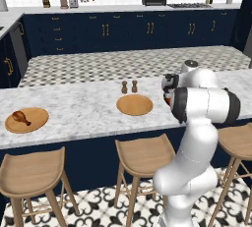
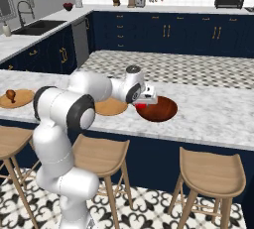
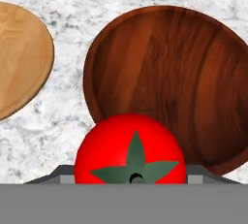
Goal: Pick the chicken drumstick and tomato from their plates and place them in the bowl. Then put the bowl in the fridge.
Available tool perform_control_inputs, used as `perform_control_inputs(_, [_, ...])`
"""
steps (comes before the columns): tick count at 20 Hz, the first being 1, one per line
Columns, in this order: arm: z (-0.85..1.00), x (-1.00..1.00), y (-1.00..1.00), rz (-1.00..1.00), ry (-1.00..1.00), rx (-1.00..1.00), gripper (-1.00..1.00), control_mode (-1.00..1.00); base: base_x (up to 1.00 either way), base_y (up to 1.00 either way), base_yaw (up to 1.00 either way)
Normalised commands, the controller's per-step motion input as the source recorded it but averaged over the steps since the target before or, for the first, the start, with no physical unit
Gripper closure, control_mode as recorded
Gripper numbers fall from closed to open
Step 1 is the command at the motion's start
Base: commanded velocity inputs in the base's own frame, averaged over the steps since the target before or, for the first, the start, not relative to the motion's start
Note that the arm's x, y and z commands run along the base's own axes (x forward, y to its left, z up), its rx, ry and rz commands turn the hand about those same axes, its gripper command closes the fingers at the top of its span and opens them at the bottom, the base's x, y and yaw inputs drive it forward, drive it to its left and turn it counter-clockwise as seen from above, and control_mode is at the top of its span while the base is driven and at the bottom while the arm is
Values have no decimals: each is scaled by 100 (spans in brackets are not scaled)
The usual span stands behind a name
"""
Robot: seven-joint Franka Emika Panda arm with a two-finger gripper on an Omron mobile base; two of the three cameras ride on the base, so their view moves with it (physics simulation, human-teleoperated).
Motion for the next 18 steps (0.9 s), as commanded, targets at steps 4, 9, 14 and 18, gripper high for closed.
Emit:
perform_control_inputs(4, [-10, 54, -60, -6, 8, -1, 100, -100, 0, 0, 0])
perform_control_inputs(9, [-31, 38, -2, -9, 7, -1, 100, -100, 0, 0, 0])
perform_control_inputs(14, [-42, 2, 0, -6, 3, 0, 100, -100, 0, 0, 0])
perform_control_inputs(18, [-40, -1, 5, -3, 0, 0, 100, -100, 0, 0, 0])
